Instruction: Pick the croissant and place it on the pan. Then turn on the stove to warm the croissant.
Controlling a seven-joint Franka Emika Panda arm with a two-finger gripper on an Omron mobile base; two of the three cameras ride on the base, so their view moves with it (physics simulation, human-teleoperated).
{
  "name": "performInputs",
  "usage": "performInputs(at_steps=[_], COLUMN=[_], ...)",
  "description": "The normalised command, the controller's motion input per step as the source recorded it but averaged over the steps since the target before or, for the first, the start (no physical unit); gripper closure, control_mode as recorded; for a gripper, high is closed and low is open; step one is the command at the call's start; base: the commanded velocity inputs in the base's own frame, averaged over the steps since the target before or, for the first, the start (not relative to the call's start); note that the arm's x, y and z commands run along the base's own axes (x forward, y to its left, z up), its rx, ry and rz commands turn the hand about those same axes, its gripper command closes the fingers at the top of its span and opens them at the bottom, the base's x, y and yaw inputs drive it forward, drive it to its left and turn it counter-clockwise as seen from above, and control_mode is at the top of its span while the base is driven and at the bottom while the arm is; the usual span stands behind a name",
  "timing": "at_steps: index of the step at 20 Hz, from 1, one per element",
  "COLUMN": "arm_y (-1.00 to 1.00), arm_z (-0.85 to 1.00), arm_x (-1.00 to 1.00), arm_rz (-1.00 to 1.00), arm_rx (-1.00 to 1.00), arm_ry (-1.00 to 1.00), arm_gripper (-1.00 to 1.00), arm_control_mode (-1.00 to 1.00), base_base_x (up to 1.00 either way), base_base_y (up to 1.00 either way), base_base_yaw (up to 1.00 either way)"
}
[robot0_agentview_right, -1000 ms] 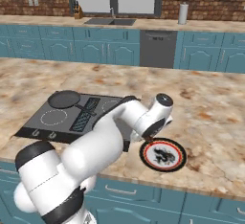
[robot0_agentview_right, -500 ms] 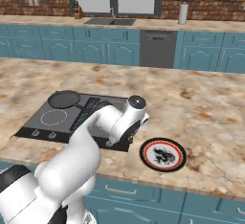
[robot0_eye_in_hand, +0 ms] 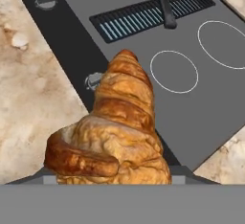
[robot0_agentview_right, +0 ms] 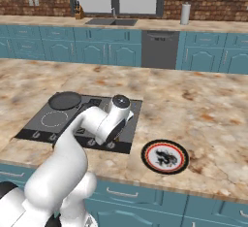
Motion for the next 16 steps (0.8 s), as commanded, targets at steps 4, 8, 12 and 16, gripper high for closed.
performInputs(at_steps=[4, 8, 12, 16], arm_y=[0.47, 0.48, 0.55, 0.6], arm_z=[0.06, 0.05, 0.02, 0.08], arm_x=[0.11, 0.13, 0.23, 0.26], arm_rz=[0.12, 0.08, 0.09, 0.06], arm_rx=[0.0, 0.0, -0.01, -0.04], arm_ry=[0.0, 0.03, 0.08, 0.11], arm_gripper=[1.0, 1.0, 1.0, 1.0], arm_control_mode=[-1.0, -1.0, -1.0, -1.0], base_base_x=[0.0, 0.0, 0.0, 0.0], base_base_y=[0.0, 0.0, 0.0, 0.0], base_base_yaw=[0.0, 0.0, 0.0, 0.0])
